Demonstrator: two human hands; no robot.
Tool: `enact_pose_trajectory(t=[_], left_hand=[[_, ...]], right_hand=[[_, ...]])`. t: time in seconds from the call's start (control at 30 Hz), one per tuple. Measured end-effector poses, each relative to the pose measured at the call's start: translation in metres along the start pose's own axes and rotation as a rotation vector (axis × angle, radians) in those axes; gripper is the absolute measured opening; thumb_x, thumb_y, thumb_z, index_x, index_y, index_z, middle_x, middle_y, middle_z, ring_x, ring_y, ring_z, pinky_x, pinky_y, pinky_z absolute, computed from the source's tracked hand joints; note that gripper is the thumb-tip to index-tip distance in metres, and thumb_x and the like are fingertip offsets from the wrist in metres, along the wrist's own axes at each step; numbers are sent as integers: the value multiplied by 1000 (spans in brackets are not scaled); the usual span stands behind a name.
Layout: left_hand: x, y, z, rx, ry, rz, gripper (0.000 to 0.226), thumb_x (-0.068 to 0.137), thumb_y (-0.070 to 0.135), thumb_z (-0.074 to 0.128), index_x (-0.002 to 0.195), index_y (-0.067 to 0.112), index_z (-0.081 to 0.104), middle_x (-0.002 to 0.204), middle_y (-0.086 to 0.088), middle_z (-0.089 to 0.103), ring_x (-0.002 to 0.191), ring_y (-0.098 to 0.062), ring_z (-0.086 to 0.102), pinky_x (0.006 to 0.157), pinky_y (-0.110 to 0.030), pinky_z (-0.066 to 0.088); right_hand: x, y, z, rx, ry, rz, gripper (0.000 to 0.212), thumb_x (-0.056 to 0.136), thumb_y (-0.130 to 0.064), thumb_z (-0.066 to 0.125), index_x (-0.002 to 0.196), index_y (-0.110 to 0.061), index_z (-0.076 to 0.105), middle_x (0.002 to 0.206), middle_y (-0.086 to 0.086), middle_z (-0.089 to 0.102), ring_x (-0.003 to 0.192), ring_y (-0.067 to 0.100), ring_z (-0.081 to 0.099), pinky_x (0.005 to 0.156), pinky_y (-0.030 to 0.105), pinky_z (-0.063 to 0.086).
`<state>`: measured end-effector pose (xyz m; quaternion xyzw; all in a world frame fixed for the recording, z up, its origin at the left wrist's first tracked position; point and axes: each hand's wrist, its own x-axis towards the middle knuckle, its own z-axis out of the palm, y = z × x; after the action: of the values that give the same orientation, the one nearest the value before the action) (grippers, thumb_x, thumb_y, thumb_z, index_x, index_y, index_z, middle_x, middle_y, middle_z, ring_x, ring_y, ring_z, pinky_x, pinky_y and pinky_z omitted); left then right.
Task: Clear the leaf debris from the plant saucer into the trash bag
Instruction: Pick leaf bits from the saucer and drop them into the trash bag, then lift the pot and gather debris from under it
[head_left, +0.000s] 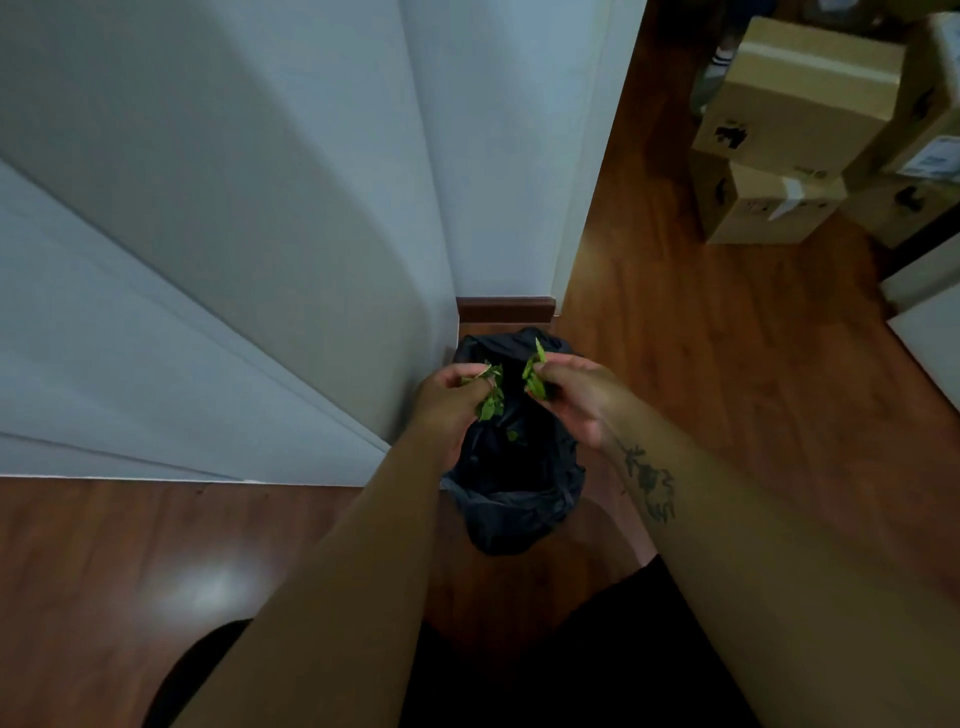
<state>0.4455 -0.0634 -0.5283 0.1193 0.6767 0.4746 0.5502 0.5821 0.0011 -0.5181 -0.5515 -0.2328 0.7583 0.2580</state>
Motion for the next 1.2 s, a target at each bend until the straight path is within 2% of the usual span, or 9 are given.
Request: enact_pose_trajectory(t=[0.1,0.23,0.3,0.4,0.5,0.57,0.73,1.0,1.2], left_hand=[[4,-6,-2,146,-39,-41,31,91,18,66,122,19,60,119,-5,64,97,-16,60,84,-32,48],[11,-4,-6,314,-42,-31,47,94,26,62,138,14,51,129,-2,55,110,-15,54,88,-29,42],[11,2,-8,317,-43,-1,43,95,22,61,135,11,52,124,-5,57,111,-21,58,93,-31,47],[1,19,-8,281,-63,46,25,94,14,61,118,5,60,106,-11,63,90,-23,64,84,-30,54],[-17,45,-4,274,-83,110,3,94,8,60,96,6,62,90,-12,65,73,-17,64,71,-25,56],[-35,69,0,267,-94,142,5,93,7,61,88,8,62,86,-9,65,70,-16,64,68,-22,57],[-87,133,8,216,-116,187,5,91,8,64,87,10,65,88,-11,68,74,-17,67,79,-29,58],[-180,259,28,144,-147,270,1,90,4,64,91,4,64,86,-10,67,71,-18,66,77,-27,58],[-229,338,18,134,-155,379,7,89,11,68,94,6,68,88,-10,70,78,-22,69,87,-36,58]], right_hand=[[5,10,-5,-312,15,78,23,90,-12,61,113,-15,62,112,8,64,103,21,58,95,36,46],[11,11,-4,-551,125,6,24,90,-12,61,114,-9,63,112,14,64,85,20,59,69,28,49],[8,4,-1,-588,150,-31,11,91,-12,59,99,-9,65,101,15,64,78,24,56,64,32,47],[-6,-16,6,-559,169,-65,6,91,-9,56,91,-7,61,83,10,60,64,18,54,56,25,47],[-29,-42,17,-529,154,-126,12,91,-5,56,80,-9,60,71,6,58,58,14,52,46,16,47],[-48,-64,24,-510,146,-154,19,90,-2,56,72,-10,57,68,6,57,57,14,52,42,13,47],[-102,-125,46,-483,151,-210,10,88,-1,57,80,-5,61,69,9,58,59,16,55,56,23,51],[-203,-232,90,-448,140,-305,6,88,-3,58,86,-4,63,81,9,64,72,18,62,69,25,54],[-254,-289,130,-443,98,-412,15,86,-7,62,99,-1,65,92,15,67,83,24,66,78,30,57]])
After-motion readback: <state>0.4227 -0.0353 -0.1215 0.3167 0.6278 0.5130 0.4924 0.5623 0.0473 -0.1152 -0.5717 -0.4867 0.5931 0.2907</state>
